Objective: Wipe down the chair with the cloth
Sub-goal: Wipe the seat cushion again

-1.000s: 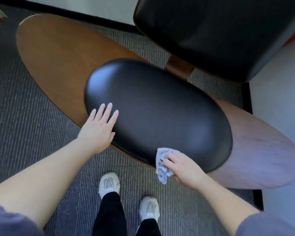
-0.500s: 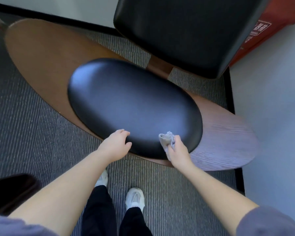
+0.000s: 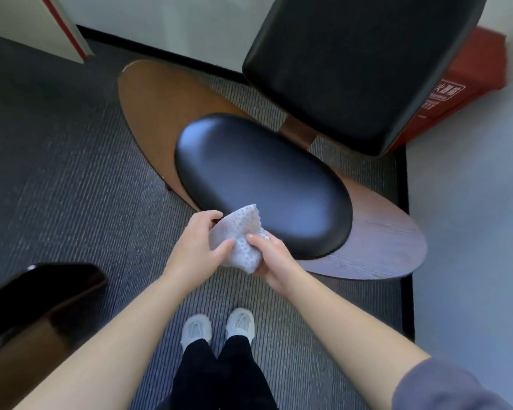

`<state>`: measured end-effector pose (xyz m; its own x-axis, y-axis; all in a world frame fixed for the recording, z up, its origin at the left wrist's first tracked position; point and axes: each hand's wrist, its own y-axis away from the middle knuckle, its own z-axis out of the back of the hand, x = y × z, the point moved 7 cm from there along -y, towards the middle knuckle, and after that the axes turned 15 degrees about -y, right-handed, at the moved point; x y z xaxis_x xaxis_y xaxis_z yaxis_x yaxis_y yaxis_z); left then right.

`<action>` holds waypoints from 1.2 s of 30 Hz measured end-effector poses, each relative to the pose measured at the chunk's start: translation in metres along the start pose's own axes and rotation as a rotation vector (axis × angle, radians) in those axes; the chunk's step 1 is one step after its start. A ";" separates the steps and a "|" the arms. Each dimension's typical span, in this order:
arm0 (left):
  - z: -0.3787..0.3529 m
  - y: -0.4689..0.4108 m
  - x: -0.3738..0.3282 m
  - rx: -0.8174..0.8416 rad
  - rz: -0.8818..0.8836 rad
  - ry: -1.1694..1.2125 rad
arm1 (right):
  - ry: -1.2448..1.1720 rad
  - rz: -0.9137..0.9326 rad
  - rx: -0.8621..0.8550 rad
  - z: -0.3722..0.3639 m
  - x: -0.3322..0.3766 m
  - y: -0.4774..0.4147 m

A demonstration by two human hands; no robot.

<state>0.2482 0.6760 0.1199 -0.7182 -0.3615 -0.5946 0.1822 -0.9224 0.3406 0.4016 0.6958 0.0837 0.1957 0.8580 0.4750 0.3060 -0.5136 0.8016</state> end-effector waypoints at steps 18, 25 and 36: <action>0.058 0.161 0.224 0.150 0.314 0.211 | 1.003 -0.064 0.275 -0.151 -0.159 0.003; 0.029 0.257 0.341 0.033 0.731 0.373 | 1.278 -0.042 0.466 -0.214 -0.281 -0.010; -0.019 0.338 0.423 -0.180 1.075 0.299 | 1.546 0.057 0.672 -0.233 -0.401 -0.031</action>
<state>0.0188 0.2083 -0.0301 0.0545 -0.9752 -0.2146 0.7199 -0.1106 0.6853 0.0965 0.3706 -0.0473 -0.6871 -0.1635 0.7080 0.7257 -0.1062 0.6798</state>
